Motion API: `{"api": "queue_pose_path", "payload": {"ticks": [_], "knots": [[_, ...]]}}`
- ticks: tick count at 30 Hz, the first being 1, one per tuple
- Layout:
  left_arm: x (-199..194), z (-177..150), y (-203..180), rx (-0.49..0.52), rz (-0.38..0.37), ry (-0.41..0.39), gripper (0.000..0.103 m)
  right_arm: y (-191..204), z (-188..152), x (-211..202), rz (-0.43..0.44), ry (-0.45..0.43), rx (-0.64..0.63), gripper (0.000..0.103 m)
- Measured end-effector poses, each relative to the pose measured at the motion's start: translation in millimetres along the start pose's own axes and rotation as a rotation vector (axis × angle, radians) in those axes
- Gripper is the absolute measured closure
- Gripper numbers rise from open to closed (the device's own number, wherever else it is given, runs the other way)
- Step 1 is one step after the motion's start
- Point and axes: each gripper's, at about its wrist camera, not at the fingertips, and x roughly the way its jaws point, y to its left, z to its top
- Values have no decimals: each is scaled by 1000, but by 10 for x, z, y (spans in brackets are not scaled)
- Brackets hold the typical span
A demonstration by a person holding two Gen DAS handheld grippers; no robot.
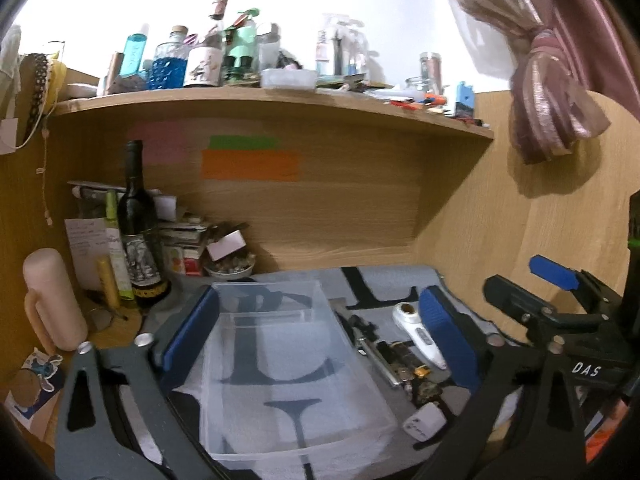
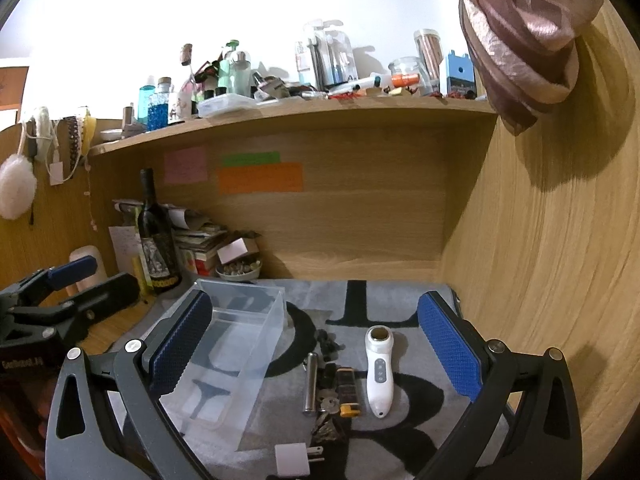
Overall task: Organize rigid objects
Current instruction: 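Move both tools toward the clear plastic box and items on the towel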
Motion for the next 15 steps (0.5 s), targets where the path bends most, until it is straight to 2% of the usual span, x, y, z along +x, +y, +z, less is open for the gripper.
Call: {"api": "queue_pose_path", "payload": {"ticks": [4, 7, 11, 13, 15], "knots": [[102, -11, 186, -34, 12, 44, 19, -66, -14, 141, -13, 45, 9, 0], [201, -30, 330, -35, 47, 75, 26, -137, -44, 250, -30, 82, 13, 6], [386, -92, 501, -39, 51, 153, 40, -255, -94, 413, -53, 138, 11, 15], [522, -156, 611, -34, 76, 199, 47, -332, -116, 504, -68, 164, 16, 21], [630, -215, 706, -37, 88, 240, 57, -411, -144, 607, -81, 195, 17, 25]]}}
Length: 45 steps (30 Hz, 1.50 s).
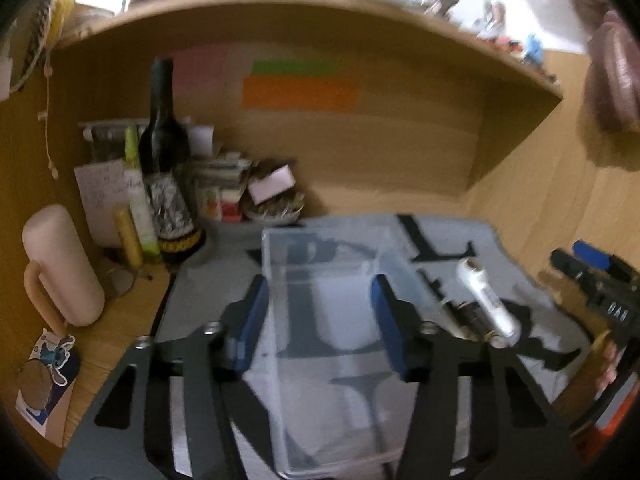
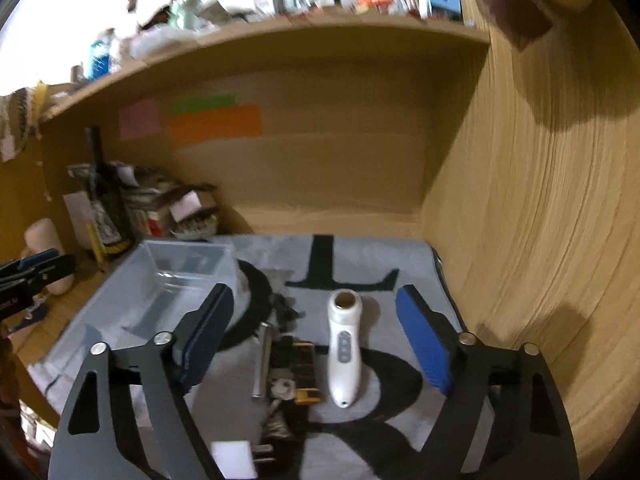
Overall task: Organize rigid objects
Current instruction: 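Move both tools toward the clear plastic box and items on the towel, then grasp the white facial device with the right gripper while left gripper holds box wall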
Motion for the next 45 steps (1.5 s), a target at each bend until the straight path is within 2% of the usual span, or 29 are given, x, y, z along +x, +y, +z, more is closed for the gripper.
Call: {"api": "queue_pose_path", "payload": {"ticks": [5, 10, 12, 14, 19, 22, 25, 29, 32, 40, 45], "knots": [[329, -58, 235, -39, 5, 109, 69, -133, -23, 327, 2, 96, 21, 33], [564, -100, 376, -65, -11, 202, 75, -186, -84, 633, -18, 178, 20, 35], [627, -117, 416, -70, -20, 231, 85, -196, -108, 766, -31, 210, 21, 35], [705, -138, 464, -86, -50, 269, 89, -214, -138, 898, -31, 250, 25, 35], [737, -150, 465, -76, -92, 312, 90, -277, -196, 1187, -31, 344, 42, 35], [766, -159, 414, -49, -87, 326, 92, -303, -224, 1383, -26, 407, 40, 44], [778, -145, 377, -22, -73, 336, 92, -316, -264, 1585, -19, 476, 34, 48], [806, -135, 380, -22, -69, 343, 92, -319, -342, 1807, -17, 543, 34, 60], [810, -142, 404, -37, -78, 335, 92, -291, -335, 1825, -33, 513, 12, 67], [807, -150, 423, -44, -75, 332, 92, -363, -298, 1649, -21, 471, 78, 67], [810, -170, 406, -45, -60, 320, 92, -337, -160, 1327, -32, 396, 74, 67]]}}
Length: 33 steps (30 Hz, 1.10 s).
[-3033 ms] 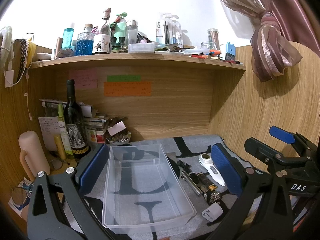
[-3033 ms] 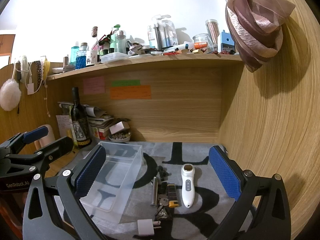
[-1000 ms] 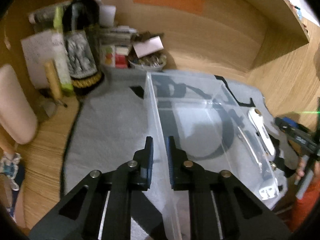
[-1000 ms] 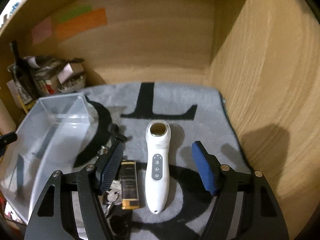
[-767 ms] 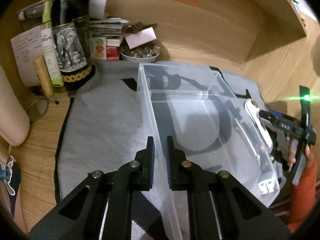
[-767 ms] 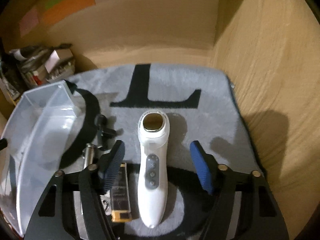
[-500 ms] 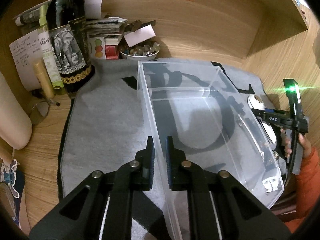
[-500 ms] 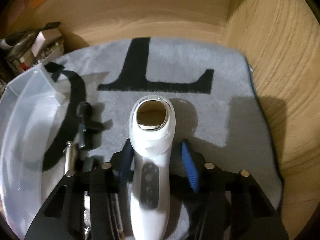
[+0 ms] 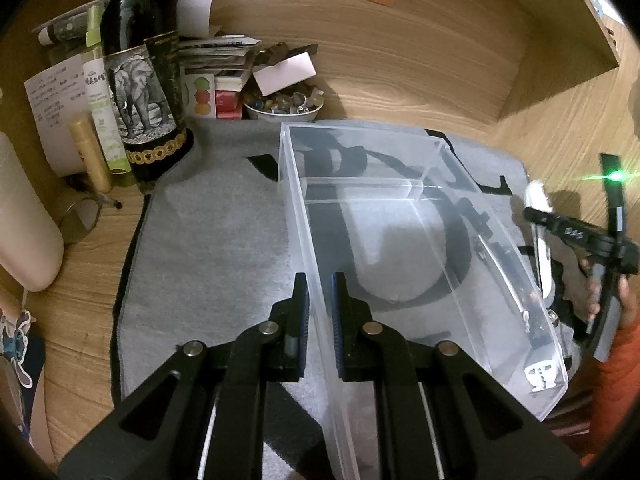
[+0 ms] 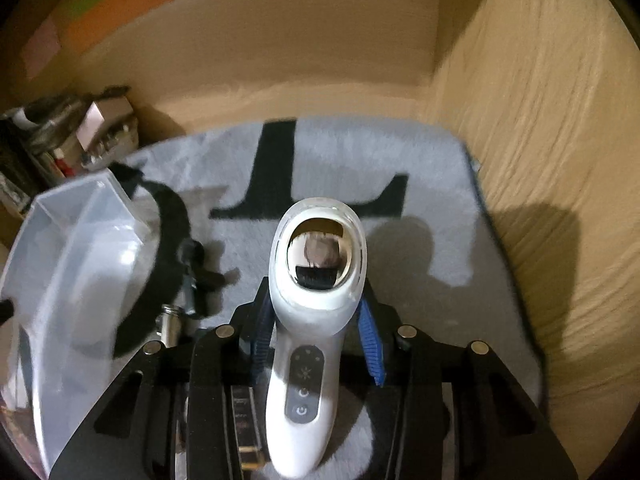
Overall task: Organize rigid objects
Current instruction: 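Grasp the white facial device with the right gripper while left gripper holds box wall, then carry the white device into the clear box and open the right gripper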
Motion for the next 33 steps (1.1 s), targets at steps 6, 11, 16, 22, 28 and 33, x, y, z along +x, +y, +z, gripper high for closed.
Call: {"api": "queue_pose_path", "payload": {"ticks": [6, 11, 16, 22, 28, 33], "knots": [[-1, -2, -1, 12, 6, -3, 92, 139, 79, -404, 12, -113, -28, 68], [4, -11, -15, 16, 18, -15, 92, 358, 201, -648, 51, -210, -53, 68], [4, -13, -11, 17, 16, -14, 92, 601, 252, -920, 114, -288, -87, 68], [3, -17, -7, 20, 18, -16, 92, 937, 251, -1186, 210, -348, -156, 68], [15, -13, -19, 24, 18, -21, 92, 1369, 230, -1120, 292, -327, -246, 67], [21, -15, -2, 23, 6, -27, 92, 1609, 163, -818, 329, -225, -283, 67]]}}
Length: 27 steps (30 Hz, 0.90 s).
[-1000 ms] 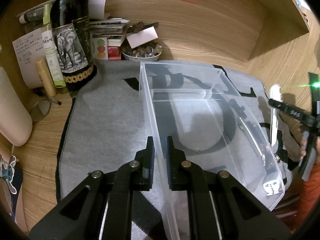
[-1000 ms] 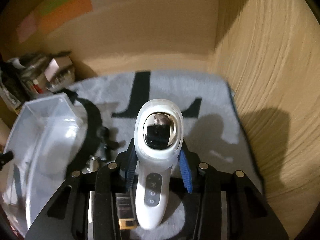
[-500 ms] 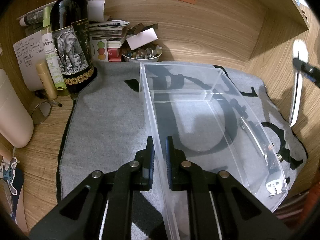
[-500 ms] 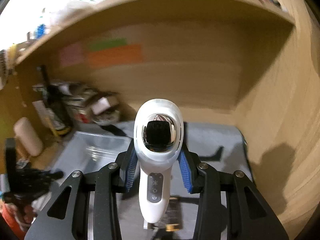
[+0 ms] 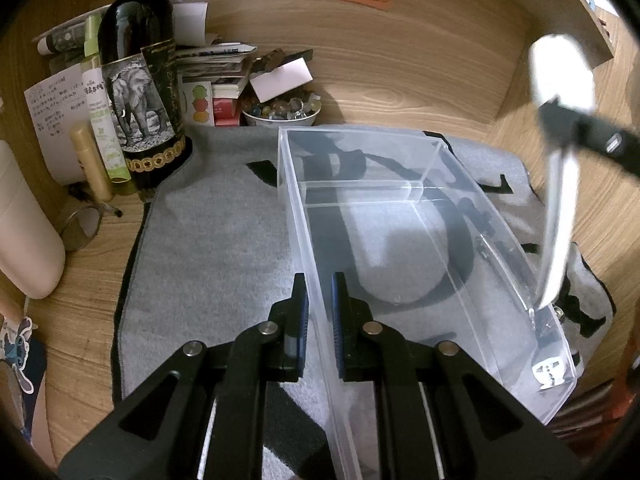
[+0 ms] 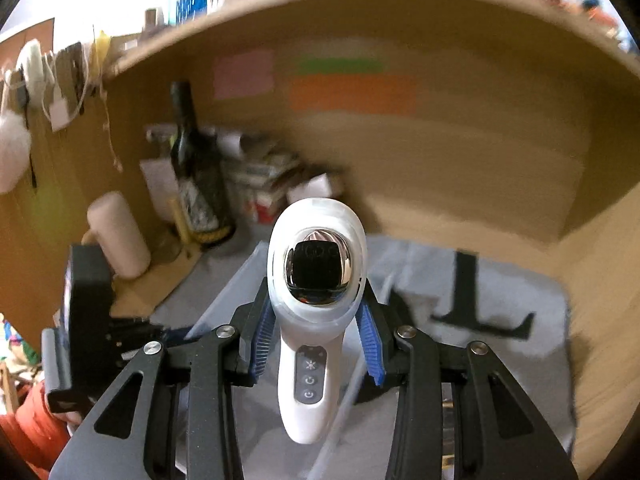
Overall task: Organize rigid objects
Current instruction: 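Carry the white device into the clear box and open the right gripper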
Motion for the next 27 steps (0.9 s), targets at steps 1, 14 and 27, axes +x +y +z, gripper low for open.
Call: {"api": "queue_pose_path", "payload": {"ticks": [1, 14, 27], "knots": [[-6, -4, 3, 1, -2, -2, 92, 29, -22, 88, 10, 24, -2, 67], [14, 4, 53, 1, -31, -17, 91, 328, -231, 825, 53, 281, -77, 67], [-3, 22, 55, 4, -33, -17, 90, 322, -291, 929, 60, 389, -100, 63]]}}
